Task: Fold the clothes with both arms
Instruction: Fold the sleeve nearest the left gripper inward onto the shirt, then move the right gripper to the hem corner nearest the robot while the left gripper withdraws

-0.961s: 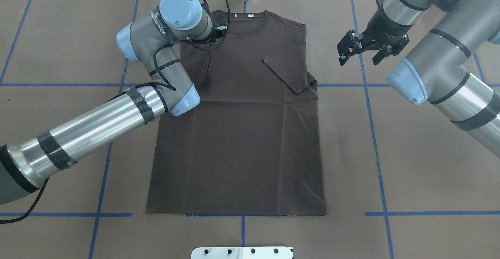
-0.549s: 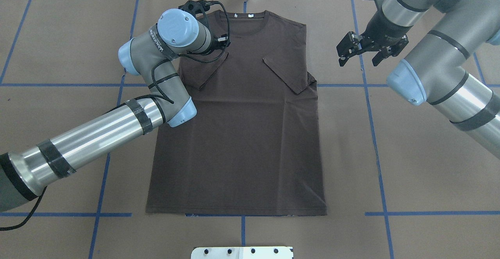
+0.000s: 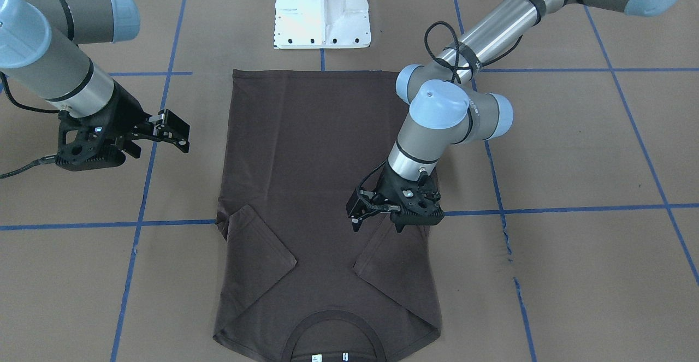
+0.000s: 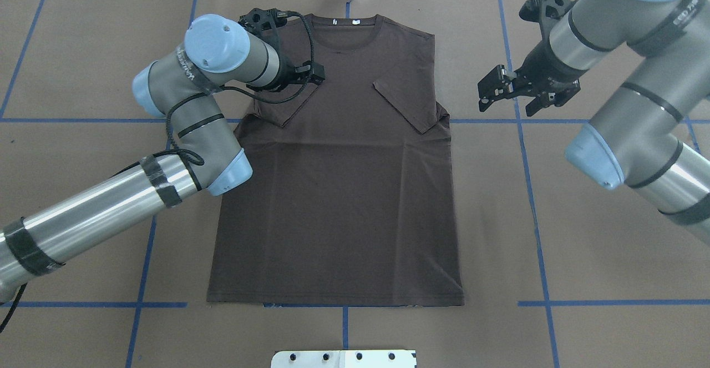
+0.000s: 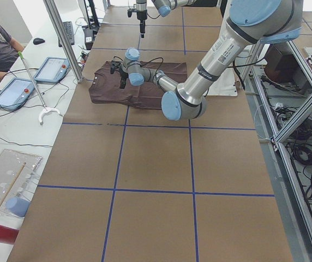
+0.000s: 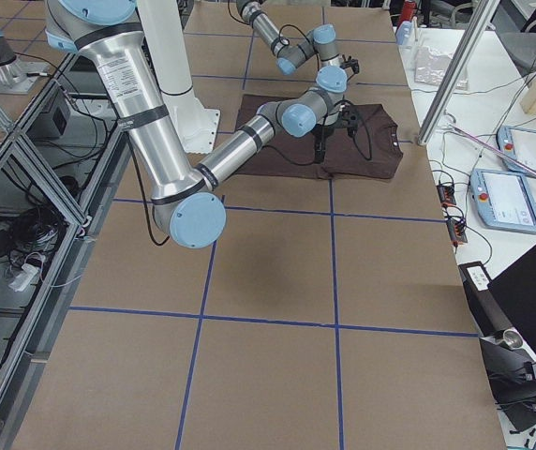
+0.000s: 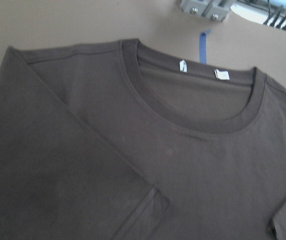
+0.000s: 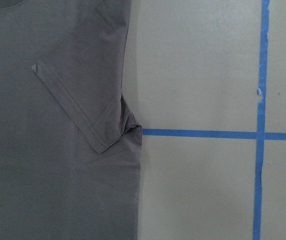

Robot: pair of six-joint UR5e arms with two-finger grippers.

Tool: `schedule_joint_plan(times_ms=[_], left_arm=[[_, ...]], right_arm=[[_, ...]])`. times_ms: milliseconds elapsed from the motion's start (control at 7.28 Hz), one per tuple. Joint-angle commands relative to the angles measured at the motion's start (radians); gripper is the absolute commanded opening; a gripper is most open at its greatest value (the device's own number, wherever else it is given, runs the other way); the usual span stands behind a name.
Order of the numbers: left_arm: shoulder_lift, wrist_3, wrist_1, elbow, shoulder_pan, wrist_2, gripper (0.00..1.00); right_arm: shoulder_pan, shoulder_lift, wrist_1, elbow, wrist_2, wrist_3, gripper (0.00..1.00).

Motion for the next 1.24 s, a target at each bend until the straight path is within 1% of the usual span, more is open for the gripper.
schedule_joint_plan(times_ms=[0,137,275,412,549,687,1099], left_arm=[[0.153,0.126,0.298,-0.363,-0.011,-0.02,1.0],[0.242,0.134,0.327,-0.468,-0.011,-0.026,1.0],[0.285,0.136,0.327,-0.494,-0.011,-0.026,1.0],[0.287,0.136,0.33,-0.497,-0.011,-0.032,1.0],[0.289,0.136,0.327,-0.499,-0.011,-0.059,1.0],[0.29,0.136,0.327,-0.506,-0.012,-0.064,1.0],[0.292,0.134,0.327,-0.506,-0.012,-0.064,1.0]], right_arm=[[-0.2,-0.176,0.208,0.136,-0.205,0.276,1.0],[-0.282,-0.209,0.211,0.169,-0.262,0.343,1.0],[-0.405,-0.214,0.213,0.196,-0.396,0.475,1.0],[-0.563,-0.221,0.213,0.2,-0.56,0.56,1.0],[-0.686,-0.221,0.21,0.198,-0.677,0.64,1.0],[-0.725,-0.221,0.199,0.195,-0.7,0.656,1.0],[-0.736,-0.257,0.191,0.146,-0.699,0.658,1.0]])
